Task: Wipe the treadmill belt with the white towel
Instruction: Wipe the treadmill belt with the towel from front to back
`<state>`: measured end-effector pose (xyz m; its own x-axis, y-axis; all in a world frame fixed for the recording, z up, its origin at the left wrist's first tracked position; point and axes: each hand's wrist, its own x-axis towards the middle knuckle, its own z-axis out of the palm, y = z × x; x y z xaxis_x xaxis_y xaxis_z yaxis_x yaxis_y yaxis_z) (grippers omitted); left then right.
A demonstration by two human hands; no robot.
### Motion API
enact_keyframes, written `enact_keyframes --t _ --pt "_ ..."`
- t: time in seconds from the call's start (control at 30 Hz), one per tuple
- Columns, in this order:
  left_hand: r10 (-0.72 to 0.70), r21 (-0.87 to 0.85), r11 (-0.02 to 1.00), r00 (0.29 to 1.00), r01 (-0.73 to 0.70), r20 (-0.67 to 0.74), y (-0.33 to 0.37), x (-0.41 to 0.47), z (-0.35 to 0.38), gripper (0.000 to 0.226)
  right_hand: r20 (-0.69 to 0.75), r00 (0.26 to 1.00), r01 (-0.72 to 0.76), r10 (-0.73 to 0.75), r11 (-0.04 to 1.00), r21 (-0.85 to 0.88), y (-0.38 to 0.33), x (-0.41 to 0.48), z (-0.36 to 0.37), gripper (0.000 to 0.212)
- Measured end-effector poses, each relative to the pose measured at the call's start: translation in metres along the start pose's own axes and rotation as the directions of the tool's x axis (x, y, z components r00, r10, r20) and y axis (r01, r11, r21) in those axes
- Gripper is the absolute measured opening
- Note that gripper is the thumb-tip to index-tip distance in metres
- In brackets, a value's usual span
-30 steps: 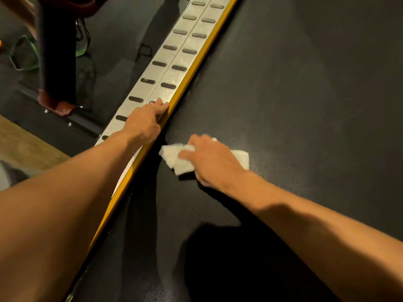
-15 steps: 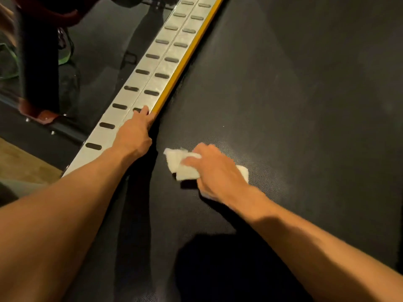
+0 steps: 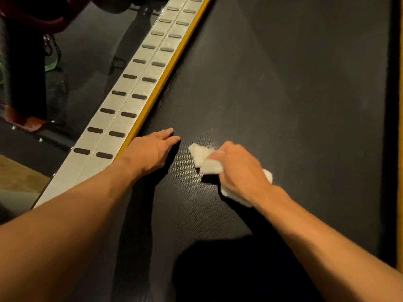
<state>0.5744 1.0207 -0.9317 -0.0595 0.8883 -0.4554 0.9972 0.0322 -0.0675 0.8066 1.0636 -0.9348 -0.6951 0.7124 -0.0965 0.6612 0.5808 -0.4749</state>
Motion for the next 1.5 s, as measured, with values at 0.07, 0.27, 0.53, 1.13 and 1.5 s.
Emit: enact_keyframes --t 0.07,0.27,0.53,1.13,1.5 --pt "0.001 0.034 0.999 0.999 -0.003 0.041 0.003 0.0 -0.007 0.066 -0.053 0.995 -0.085 0.082 0.995 -0.052 0.022 0.015 -0.009 0.021" --pt "-0.037 0.05 0.998 0.997 0.033 0.073 0.025 0.004 -0.021 0.058 0.023 0.999 -0.023 0.024 0.999 -0.041 0.017 -0.026 0.018 0.043" --pt "-0.066 0.126 0.991 0.991 0.051 0.118 0.043 0.015 -0.023 0.046 -0.189 0.97 -0.163 0.152 0.986 -0.046 0.057 -0.012 -0.013 0.037" --pt "-0.118 0.092 0.991 0.959 0.097 0.257 0.072 0.025 -0.039 0.068 -0.103 0.99 -0.103 0.093 0.99 -0.098 0.067 -0.066 0.01 0.047" --pt "-0.038 0.238 0.971 0.97 -0.021 0.238 0.085 0.033 -0.043 0.071 -0.168 0.922 -0.362 0.348 0.93 -0.062 0.134 -0.065 -0.038 0.038"
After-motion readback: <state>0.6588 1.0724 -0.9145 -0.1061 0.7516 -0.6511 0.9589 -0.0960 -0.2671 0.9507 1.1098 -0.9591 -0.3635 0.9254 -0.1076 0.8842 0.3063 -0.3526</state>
